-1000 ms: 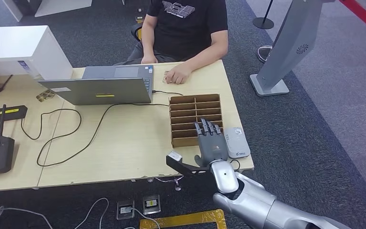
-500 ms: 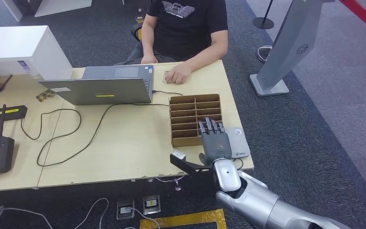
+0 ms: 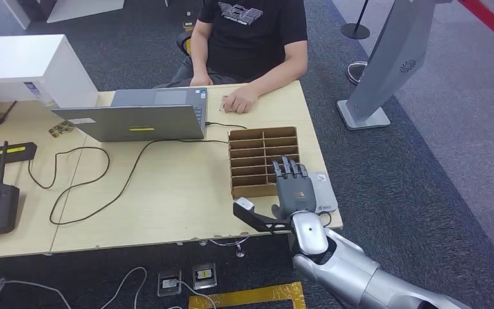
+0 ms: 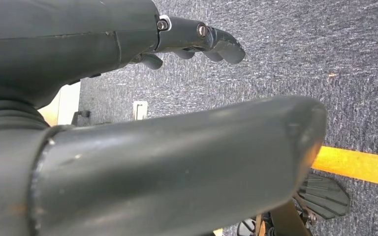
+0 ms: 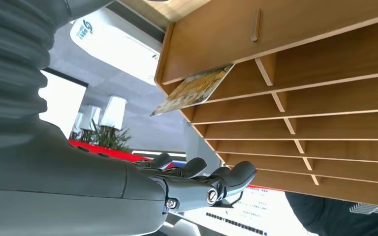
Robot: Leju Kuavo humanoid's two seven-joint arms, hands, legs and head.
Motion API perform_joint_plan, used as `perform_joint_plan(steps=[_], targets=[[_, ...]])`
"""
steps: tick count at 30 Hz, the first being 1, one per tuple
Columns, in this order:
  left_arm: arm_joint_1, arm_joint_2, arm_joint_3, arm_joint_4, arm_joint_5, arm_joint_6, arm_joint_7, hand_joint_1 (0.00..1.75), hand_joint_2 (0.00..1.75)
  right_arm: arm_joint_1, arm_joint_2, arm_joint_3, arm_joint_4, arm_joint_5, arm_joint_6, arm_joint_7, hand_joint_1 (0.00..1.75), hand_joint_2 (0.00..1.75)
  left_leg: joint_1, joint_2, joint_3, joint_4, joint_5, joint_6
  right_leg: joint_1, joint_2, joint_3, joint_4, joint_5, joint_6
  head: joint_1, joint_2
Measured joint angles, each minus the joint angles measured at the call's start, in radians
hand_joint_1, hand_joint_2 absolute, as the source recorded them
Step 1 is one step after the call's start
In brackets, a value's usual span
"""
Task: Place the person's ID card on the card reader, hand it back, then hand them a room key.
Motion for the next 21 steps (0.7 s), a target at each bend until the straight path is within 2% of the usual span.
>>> perform_joint_plan(steps=[2, 4, 11, 21], targets=[[0.000, 0.000, 0.000, 0.000, 0.000, -0.001, 0.000, 0.00, 0.00, 0.000, 0.000, 0.001, 0.000, -0.013, 0.000, 0.000, 1.12, 1.75, 0.000, 0.000, 0.000, 0.000, 0.000, 0.000, 0.000, 0.000, 0.000, 0.000, 0.000, 0.000, 0.000, 0.000], [0.000, 0.000, 0.000, 0.000, 0.000, -0.003, 0.000, 0.00, 0.00, -0.001, 0.001, 0.003, 0.000, -0.033, 0.003, -0.002, 1.75, 1.75, 0.000, 0.000, 0.000, 0.000, 0.000, 0.000, 0.000, 0.000, 0.000, 0.000, 0.000, 0.000, 0.000, 0.000], [0.000, 0.000, 0.000, 0.000, -0.001, -0.010, 0.000, 0.00, 0.00, -0.001, 0.009, 0.020, -0.003, -0.105, 0.008, -0.006, 1.75, 1.75, 0.000, 0.000, 0.000, 0.000, 0.000, 0.000, 0.000, 0.000, 0.000, 0.000, 0.000, 0.000, 0.000, 0.000], [0.000, 0.000, 0.000, 0.000, -0.010, -0.011, 0.000, 0.00, 0.00, -0.001, 0.015, 0.047, -0.002, -0.125, -0.035, -0.009, 1.75, 1.75, 0.000, 0.000, 0.000, 0.000, 0.000, 0.000, 0.000, 0.000, 0.000, 0.000, 0.000, 0.000, 0.000, 0.000]])
